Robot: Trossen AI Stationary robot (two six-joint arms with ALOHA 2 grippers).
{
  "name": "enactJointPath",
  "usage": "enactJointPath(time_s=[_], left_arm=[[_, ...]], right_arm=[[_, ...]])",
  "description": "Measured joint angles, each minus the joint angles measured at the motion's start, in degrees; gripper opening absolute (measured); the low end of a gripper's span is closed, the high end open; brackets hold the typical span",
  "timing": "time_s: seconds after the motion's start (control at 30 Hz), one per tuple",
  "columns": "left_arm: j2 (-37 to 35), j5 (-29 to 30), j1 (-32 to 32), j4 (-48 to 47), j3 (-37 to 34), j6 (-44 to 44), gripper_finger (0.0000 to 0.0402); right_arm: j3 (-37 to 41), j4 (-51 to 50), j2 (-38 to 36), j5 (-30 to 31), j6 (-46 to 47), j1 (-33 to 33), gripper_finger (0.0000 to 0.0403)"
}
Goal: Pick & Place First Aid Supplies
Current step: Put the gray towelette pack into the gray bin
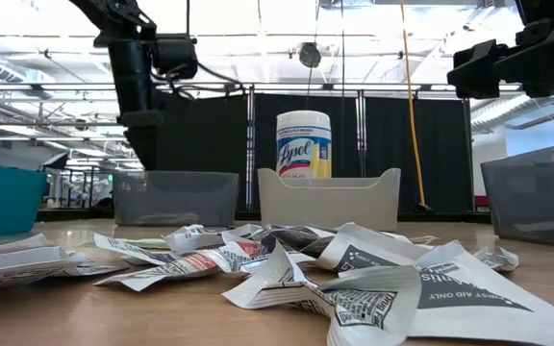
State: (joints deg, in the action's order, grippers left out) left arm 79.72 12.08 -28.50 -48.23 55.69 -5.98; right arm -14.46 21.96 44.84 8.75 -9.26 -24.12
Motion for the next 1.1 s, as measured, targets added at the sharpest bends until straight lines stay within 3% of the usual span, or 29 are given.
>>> enactJointPath(time_s=[0.23,0.4,0.8,1.1], left_arm=[[0.0,-0.7,4.3,-10.3,9.2,3.9,0.0194],[0.0,-4.6,11.6,-11.9,14.8,6.8,0.0168],[0.1,-5.9,35.7,-0.7,13.9,16.1,0.0145],[3.7,-3.1,46.7,10.3,13.9,18.3,0.0145]], right_arm=[[0.0,0.0,0.0,0.0,0.0,0.0,0.0210],[0.0,0.0,0.0,0.0,0.0,0.0,0.0210],[0.0,0.0,0.0,0.0,0.0,0.0,0.0210],[0.0,0.0,0.0,-0.1,1.1,0.0,0.0210]])
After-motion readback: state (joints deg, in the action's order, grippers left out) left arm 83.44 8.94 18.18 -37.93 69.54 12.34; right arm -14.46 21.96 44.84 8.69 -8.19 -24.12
